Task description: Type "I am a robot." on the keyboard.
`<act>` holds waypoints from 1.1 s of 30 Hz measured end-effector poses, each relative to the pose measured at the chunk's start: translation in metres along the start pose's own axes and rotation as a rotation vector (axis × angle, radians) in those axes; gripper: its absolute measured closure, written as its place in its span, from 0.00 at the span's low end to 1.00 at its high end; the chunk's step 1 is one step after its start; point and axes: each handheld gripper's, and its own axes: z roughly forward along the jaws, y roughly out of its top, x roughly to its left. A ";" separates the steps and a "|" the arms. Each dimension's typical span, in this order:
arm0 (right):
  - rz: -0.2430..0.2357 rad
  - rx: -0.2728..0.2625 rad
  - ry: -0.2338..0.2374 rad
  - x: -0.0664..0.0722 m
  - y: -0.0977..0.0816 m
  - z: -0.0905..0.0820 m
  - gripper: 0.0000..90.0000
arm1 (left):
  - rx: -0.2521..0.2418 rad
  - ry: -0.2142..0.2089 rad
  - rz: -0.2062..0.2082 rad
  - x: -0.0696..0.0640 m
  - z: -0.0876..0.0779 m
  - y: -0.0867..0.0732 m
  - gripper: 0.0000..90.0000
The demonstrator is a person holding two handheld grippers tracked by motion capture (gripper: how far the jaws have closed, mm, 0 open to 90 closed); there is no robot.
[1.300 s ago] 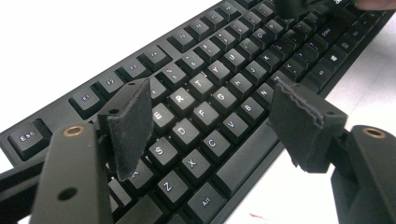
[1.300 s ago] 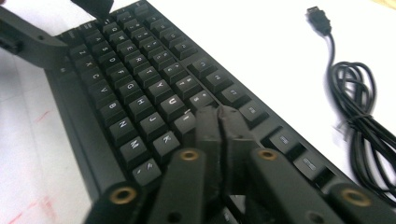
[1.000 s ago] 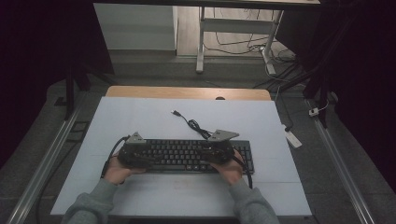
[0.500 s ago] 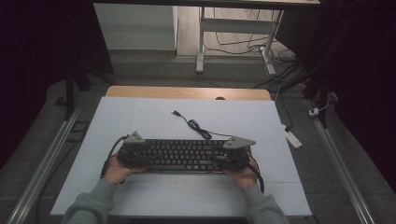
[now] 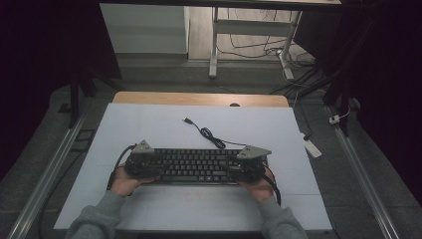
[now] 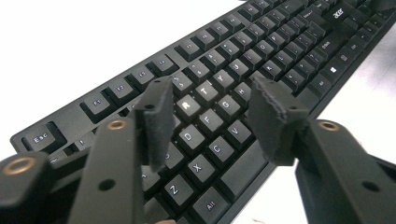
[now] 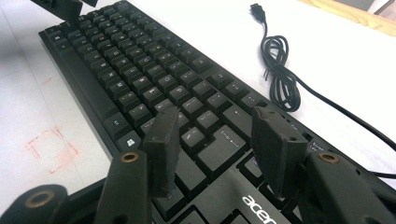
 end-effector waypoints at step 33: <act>-0.008 0.014 -0.011 0.000 0.000 0.003 0.58 | 0.073 -0.031 0.107 -0.026 0.030 0.004 0.99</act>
